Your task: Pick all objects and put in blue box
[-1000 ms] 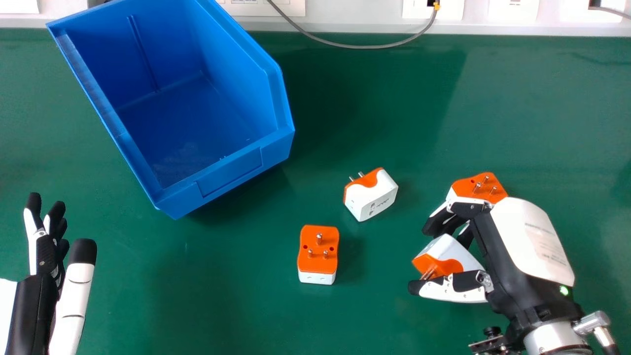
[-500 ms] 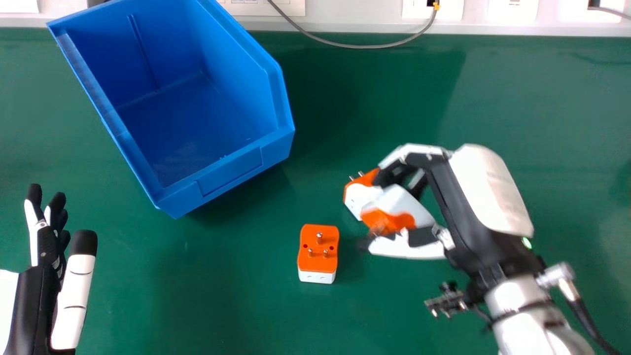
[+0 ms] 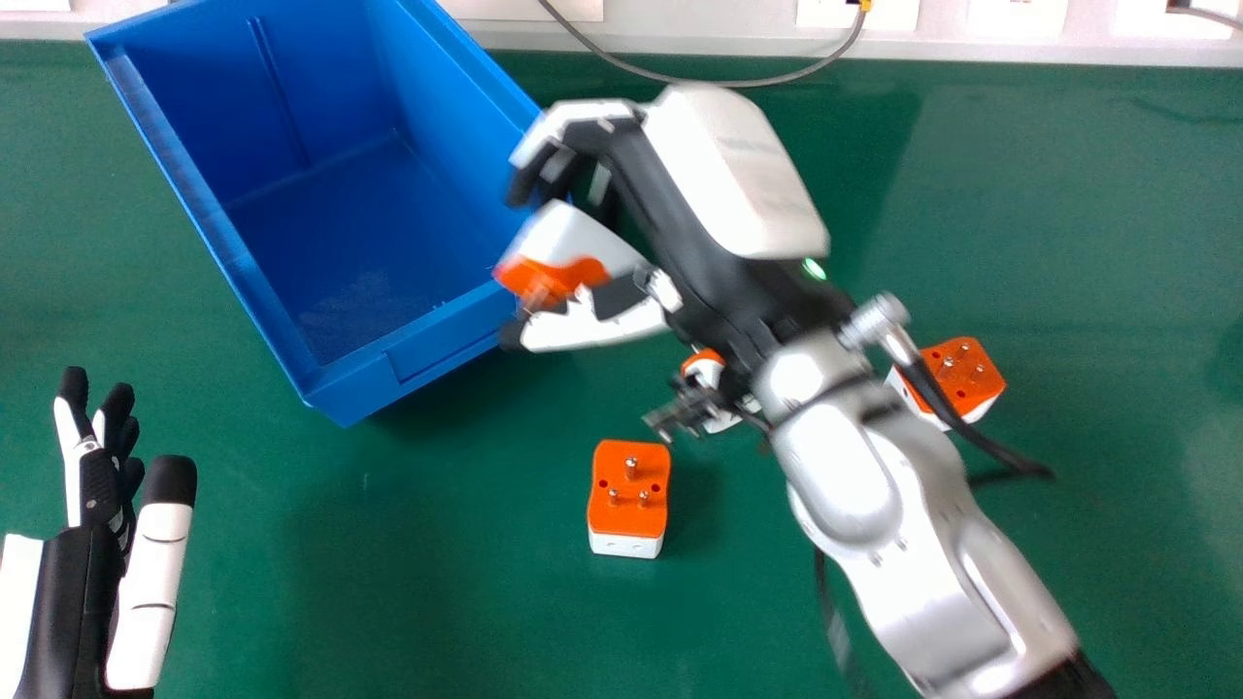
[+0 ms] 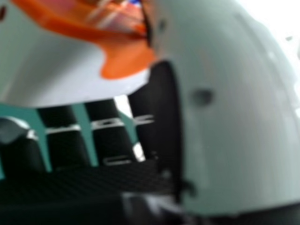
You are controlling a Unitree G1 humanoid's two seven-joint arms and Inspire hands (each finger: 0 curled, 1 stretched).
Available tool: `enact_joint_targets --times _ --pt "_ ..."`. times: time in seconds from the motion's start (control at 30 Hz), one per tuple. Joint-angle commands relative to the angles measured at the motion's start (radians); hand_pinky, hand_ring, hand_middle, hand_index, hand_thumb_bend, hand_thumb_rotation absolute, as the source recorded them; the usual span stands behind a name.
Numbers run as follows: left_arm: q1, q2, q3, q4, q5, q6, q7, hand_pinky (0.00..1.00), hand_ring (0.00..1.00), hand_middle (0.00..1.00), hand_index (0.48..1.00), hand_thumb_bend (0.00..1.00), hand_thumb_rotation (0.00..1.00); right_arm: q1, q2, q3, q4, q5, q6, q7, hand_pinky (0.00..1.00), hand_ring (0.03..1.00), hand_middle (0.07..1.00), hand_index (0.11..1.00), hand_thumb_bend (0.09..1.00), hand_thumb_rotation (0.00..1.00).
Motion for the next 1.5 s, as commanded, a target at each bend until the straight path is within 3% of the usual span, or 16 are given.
enact_joint_targets --times 0.0,0.17,0.27,0.57,0.7,1.03,1.17,1.27,1.3,1.4,1.43,1.47 --pt "0.009 0.0 0.004 -0.02 -0.01 -0.01 -0.001 1.0 1.0 1.0 1.0 0.73 1.0 -0.133 0.054 0.006 0.097 0.02 -0.018 -0.019 0.12 0.2 0.439 0.496 0.506 0.0" --pt "0.021 -0.005 0.001 -0.038 -0.015 -0.004 -0.006 1.0 1.0 1.0 1.0 0.73 1.0 -0.289 0.122 0.005 0.281 0.065 -0.045 -0.032 0.14 0.214 0.458 0.491 0.509 0.0" --pt "0.029 -0.01 0.0 -0.05 -0.015 -0.002 -0.007 1.0 1.0 1.0 1.0 0.73 1.0 -0.39 0.159 0.009 0.399 0.07 -0.045 -0.051 0.28 0.367 0.477 0.487 0.509 0.0" --pt "0.041 -0.019 -0.002 -0.062 -0.017 0.003 -0.01 1.0 1.0 1.0 1.0 0.74 1.0 -0.629 0.225 0.029 0.698 0.042 -0.029 -0.13 0.27 0.358 0.444 0.541 0.505 0.0" --pt "0.05 -0.025 -0.003 -0.079 -0.017 0.009 -0.012 1.0 1.0 1.0 1.0 0.74 1.0 -0.746 0.255 0.03 0.858 0.056 -0.026 -0.155 0.32 0.427 0.481 0.494 0.513 0.0" --pt "0.07 -0.038 -0.006 -0.104 -0.001 0.013 -0.006 1.0 1.0 1.0 1.0 0.76 1.0 -0.929 0.325 0.029 1.097 0.093 -0.009 -0.225 0.29 0.39 0.465 0.511 0.512 0.0" --pt "0.073 -0.042 -0.009 -0.111 0.004 0.015 -0.004 1.0 1.0 1.0 1.0 0.76 1.0 -0.909 0.323 0.028 1.101 0.103 -0.07 -0.298 0.3 0.397 0.464 0.515 0.512 0.0" --pt "0.075 -0.044 -0.011 -0.113 0.007 0.017 -0.002 1.0 1.0 1.0 1.0 0.77 0.99 -0.893 0.317 0.042 1.114 0.097 -0.121 -0.329 0.37 0.453 0.486 0.489 0.513 0.0" --pt "0.075 -0.044 -0.012 -0.113 0.008 0.017 -0.001 1.0 1.0 1.0 1.0 0.77 0.99 -0.893 0.314 0.05 1.121 0.092 -0.132 -0.322 0.39 0.481 0.517 0.487 0.508 0.03" --pt "0.074 -0.046 -0.013 -0.111 0.013 0.018 0.002 1.0 1.0 1.0 1.0 0.77 0.99 -0.895 0.299 0.072 1.132 0.086 -0.16 -0.284 0.5 0.63 0.674 0.655 0.512 0.33" --pt "0.073 -0.046 -0.013 -0.11 0.013 0.019 0.003 1.0 1.0 1.0 1.0 0.77 0.99 -0.895 0.294 0.078 1.132 0.087 -0.168 -0.273 0.5 0.63 0.674 0.655 0.512 0.33" --pt "0.071 -0.046 -0.013 -0.108 0.013 0.02 0.003 0.99 1.0 1.0 1.0 0.77 0.99 -0.895 0.29 0.085 1.131 0.083 -0.17 -0.266 0.54 0.672 0.716 0.703 0.521 0.41"
